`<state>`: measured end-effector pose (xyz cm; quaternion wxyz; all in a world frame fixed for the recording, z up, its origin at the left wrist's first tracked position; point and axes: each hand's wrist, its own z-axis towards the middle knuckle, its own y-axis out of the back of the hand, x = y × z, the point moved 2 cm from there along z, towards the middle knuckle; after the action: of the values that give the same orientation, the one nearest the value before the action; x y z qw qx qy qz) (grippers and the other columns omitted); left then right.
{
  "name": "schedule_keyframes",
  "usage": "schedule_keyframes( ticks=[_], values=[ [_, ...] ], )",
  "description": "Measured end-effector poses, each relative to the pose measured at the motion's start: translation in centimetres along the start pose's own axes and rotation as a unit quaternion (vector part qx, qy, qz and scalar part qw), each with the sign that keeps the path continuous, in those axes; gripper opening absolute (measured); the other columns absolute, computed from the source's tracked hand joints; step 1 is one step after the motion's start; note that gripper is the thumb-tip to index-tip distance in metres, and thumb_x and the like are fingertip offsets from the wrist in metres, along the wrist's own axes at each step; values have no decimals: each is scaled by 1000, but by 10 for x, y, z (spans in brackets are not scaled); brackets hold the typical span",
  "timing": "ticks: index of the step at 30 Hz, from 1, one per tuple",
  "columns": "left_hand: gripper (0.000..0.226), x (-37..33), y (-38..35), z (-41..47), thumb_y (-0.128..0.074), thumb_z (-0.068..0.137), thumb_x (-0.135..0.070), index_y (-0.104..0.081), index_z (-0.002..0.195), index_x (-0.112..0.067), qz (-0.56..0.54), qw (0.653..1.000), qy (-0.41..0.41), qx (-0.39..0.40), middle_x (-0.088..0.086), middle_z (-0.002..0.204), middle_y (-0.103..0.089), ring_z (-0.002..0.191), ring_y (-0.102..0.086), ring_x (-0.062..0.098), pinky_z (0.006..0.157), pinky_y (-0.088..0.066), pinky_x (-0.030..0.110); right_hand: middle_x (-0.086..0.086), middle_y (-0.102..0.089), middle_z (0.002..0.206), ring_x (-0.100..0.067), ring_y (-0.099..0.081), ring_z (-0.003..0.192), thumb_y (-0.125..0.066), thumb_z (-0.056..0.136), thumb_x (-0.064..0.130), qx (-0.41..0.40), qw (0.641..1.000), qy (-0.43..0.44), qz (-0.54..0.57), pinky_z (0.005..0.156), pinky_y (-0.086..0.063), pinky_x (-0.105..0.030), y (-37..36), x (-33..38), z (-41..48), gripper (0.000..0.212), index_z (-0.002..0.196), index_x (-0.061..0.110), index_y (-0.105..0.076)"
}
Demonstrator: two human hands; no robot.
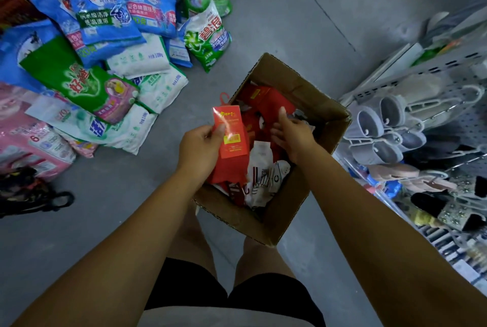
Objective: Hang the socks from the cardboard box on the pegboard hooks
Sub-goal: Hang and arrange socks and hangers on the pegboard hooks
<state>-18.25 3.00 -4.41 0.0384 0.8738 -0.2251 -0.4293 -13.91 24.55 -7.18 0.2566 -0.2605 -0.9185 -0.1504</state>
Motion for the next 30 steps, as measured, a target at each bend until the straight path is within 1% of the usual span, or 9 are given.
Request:
schedule_keyframes(
  ticks=[2,6,10,14,16,19,22,26,30],
  values=[
    [26,1,5,2,-61,100,-39,-75,94,-17,-16,1000,2,-8,2,85,-77,77,-75,17,71,-59,31,-10,-62,125,-29,-63,115,-66,93,46,-10,997,-60,42,94,-55,-41,-6,0,21,56,133,11,-49],
    [30,0,7,2,-62,100,-37,-76,107,-12,-32,999,11,0,6,90,-78,80,-76,19,75,-62,34,-7,-64,115,-23,-63,103,-70,89,49,28,984,-115,132,74,-54,-35,-30,5,43,62,134,13,-45],
    [26,1,7,4,-62,100,-37,-75,103,-15,-42,999,19,5,4,89,-78,80,-76,17,70,-61,29,-10,-64,132,-30,-63,118,-75,87,42,-8,979,-104,173,96,-54,-46,-43,5,57,65,141,18,-47],
    [24,2,11,5,-59,101,-40,-73,99,-21,-56,997,42,21,-1,85,-78,74,-76,11,60,-57,20,-5,-70,108,-22,-68,93,-75,89,32,-46,982,-80,163,57,-54,-30,-41,5,48,36,116,19,-56],
    [31,1,13,2,-55,102,-43,-72,96,-18,-45,997,54,34,0,84,-78,72,-75,11,56,-56,20,-5,-69,107,-20,-68,92,-70,93,25,-22,985,-66,158,63,-56,-29,-38,1,37,20,108,18,-58],
    [41,-3,15,-4,-49,104,-47,-68,99,-10,-19,996,77,47,7,88,-76,78,-74,21,63,-57,31,-9,-68,116,-19,-68,103,-60,99,13,22,982,-40,181,89,-58,-33,-32,-11,13,10,108,9,-59],
    [40,-7,21,-13,-47,104,-48,-64,99,-13,-3,994,91,60,8,91,-74,80,-71,21,60,-48,28,-9,-69,122,-19,-68,114,-58,100,12,35,978,-10,203,94,-55,-33,-21,-23,-17,15,113,6,-61],
    [40,-11,32,-16,-49,103,-48,-64,105,-11,1,995,79,66,9,97,-74,90,-72,24,67,-52,30,-14,-65,128,-22,-65,113,-68,94,21,-27,982,-7,188,96,-53,-37,-11,-24,-28,34,124,8,-58],
    [35,-11,37,0,-56,101,-42,-66,97,-9,-19,998,56,34,15,96,-75,89,-73,30,75,-57,41,-19,-63,133,-37,-64,117,-74,90,27,-46,985,-8,165,103,-49,-55,-30,-16,-4,57,139,7,-50]
  ],
)
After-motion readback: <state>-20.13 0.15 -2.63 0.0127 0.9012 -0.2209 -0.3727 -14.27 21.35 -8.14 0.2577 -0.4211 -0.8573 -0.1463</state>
